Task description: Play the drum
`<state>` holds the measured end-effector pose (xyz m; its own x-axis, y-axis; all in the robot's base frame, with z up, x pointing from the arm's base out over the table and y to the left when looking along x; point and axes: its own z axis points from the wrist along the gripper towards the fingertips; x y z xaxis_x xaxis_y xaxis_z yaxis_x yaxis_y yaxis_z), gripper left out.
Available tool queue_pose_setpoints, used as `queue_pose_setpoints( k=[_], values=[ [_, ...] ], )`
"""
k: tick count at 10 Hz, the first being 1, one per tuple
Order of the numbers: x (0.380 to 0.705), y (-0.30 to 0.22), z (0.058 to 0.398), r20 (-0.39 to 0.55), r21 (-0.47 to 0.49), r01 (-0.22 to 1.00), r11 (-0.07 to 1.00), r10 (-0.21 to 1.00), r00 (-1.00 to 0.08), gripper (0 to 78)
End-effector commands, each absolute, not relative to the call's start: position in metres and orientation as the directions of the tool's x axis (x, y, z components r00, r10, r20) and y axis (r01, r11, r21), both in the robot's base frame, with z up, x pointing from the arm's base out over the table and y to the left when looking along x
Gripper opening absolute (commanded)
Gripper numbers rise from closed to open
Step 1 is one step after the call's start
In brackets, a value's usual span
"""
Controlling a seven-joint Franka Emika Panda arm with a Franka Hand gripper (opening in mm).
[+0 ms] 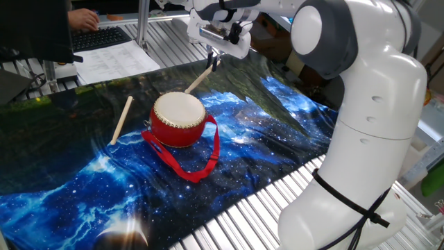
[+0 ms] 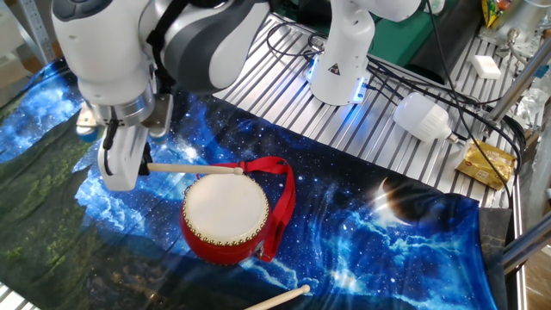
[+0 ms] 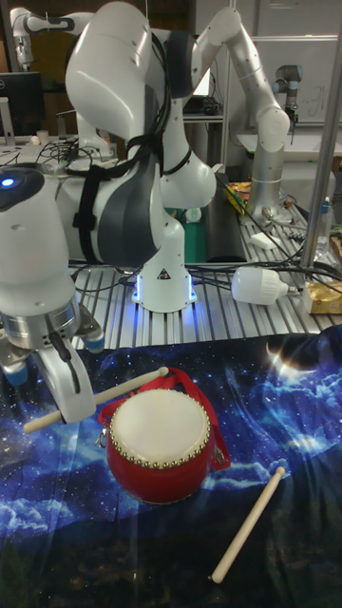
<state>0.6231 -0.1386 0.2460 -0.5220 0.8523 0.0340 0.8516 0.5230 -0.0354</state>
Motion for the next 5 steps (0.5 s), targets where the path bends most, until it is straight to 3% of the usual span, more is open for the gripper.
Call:
queue_pose_setpoints(
  k=[1,5],
  values=[
    [0.6212,-0.1374,0.2475,0.021,-0.028,0.854,0.519,0.855,-0.519,1.2],
    [0.6191,-0.1348,0.2441,0.002,-0.022,0.852,0.523,0.852,-0.523,1.2]
  ],
)
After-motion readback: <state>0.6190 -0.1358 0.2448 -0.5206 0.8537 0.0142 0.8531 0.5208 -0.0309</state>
